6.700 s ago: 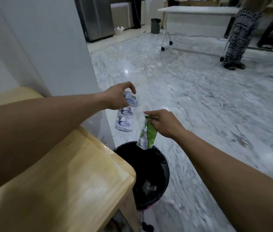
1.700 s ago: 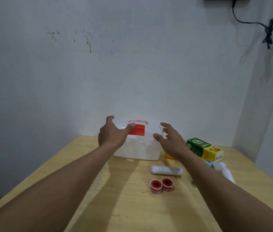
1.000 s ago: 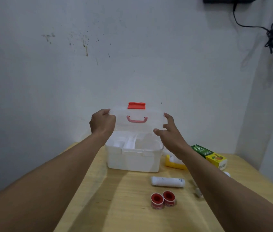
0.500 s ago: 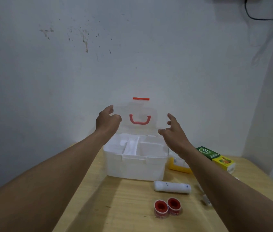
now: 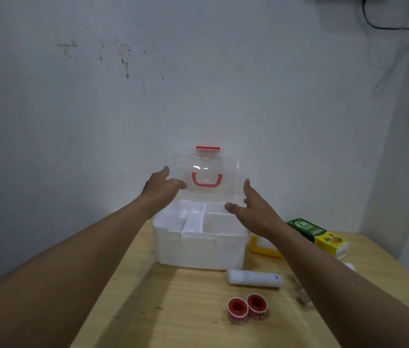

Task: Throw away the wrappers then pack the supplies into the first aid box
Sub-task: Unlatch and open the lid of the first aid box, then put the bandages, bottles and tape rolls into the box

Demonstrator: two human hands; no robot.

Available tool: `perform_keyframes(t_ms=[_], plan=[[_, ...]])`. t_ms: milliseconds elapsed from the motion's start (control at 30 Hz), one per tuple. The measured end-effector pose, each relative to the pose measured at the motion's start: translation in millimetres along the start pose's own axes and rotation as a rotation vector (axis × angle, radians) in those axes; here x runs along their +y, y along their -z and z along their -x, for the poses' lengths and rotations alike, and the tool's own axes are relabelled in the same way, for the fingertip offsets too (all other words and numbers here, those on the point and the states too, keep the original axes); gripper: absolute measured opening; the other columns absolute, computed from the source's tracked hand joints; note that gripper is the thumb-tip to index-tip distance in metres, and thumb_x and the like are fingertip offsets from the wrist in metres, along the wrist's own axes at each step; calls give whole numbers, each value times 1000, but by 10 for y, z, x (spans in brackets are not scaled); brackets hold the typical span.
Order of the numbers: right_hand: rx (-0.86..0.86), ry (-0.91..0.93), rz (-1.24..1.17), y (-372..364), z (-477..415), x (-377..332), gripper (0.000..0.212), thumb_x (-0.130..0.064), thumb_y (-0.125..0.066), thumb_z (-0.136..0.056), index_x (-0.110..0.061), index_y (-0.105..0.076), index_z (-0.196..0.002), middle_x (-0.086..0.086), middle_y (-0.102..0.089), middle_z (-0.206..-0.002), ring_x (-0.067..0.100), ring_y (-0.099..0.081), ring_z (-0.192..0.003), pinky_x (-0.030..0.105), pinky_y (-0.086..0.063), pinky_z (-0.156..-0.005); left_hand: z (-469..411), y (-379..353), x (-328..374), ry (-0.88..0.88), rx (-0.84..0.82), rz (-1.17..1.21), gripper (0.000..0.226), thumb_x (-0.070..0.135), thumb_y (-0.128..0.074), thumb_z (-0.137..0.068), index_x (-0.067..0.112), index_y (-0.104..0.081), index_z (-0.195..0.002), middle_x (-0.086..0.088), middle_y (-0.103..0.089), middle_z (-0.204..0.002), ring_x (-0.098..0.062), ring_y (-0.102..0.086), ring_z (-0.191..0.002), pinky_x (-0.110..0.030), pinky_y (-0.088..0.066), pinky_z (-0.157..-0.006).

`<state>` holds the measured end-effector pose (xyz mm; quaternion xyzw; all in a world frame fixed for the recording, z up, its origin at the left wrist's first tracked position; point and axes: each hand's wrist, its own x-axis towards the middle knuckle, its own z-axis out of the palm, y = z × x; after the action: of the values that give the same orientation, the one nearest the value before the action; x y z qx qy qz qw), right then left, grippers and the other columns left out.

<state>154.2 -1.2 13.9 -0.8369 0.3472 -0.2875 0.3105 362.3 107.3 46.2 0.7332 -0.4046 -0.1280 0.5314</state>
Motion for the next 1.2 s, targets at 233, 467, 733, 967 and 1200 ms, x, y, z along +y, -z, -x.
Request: perform_keyframes(t_ms=[233, 467, 733, 967, 1200], plan=[[-12, -13, 69, 118, 132, -86, 79, -44, -51, -98, -19, -7, -159, 1, -16, -165, 23, -25, -149, 39, -25, -116, 569, -218, -3, -159, 75, -471, 68, 50, -40, -99, 20, -19, -156, -4, -23, -162, -29, -22, -148, -51, -19, -119], [-9, -55, 241, 443, 360, 27, 62, -37, -39, -103, -14, -21, -157, 6, -22, -164, 22, -23, -149, 32, -19, -116, 951, -539, -221, -297, 20, -914, 72, 68, -1, -93, 36, -14, -156, -2, -16, -164, -33, 2, -151, -68, 7, -113], [-7, -238, 498, 859, 534, 510, 61, -29, -47, -98, -8, -29, -153, 13, -32, -158, 28, -33, -143, 35, -31, -112, 932, -561, -292, -333, 56, -985, 81, 71, 8, -86, 39, -23, -153, -4, -23, -162, -33, -6, -151, -68, 5, -114], [-95, -452, 747, 1034, 629, 860, 55, -36, -57, -73, -14, -56, -123, 11, -61, -113, 31, -60, -102, 41, -52, -90, 941, -593, -315, -362, 110, -977, 82, 70, 5, -86, 37, -35, -149, -3, -32, -159, -31, -14, -150, -66, 5, -115], [-44, -432, 725, 1090, 692, 1021, 44, -24, -58, -85, -11, -52, -127, 12, -57, -123, 30, -58, -107, 36, -50, -84, 928, -580, -326, -363, 111, -956, 81, 70, 3, -88, 36, -39, -148, -4, -36, -156, -31, -17, -150, -67, 4, -114]])
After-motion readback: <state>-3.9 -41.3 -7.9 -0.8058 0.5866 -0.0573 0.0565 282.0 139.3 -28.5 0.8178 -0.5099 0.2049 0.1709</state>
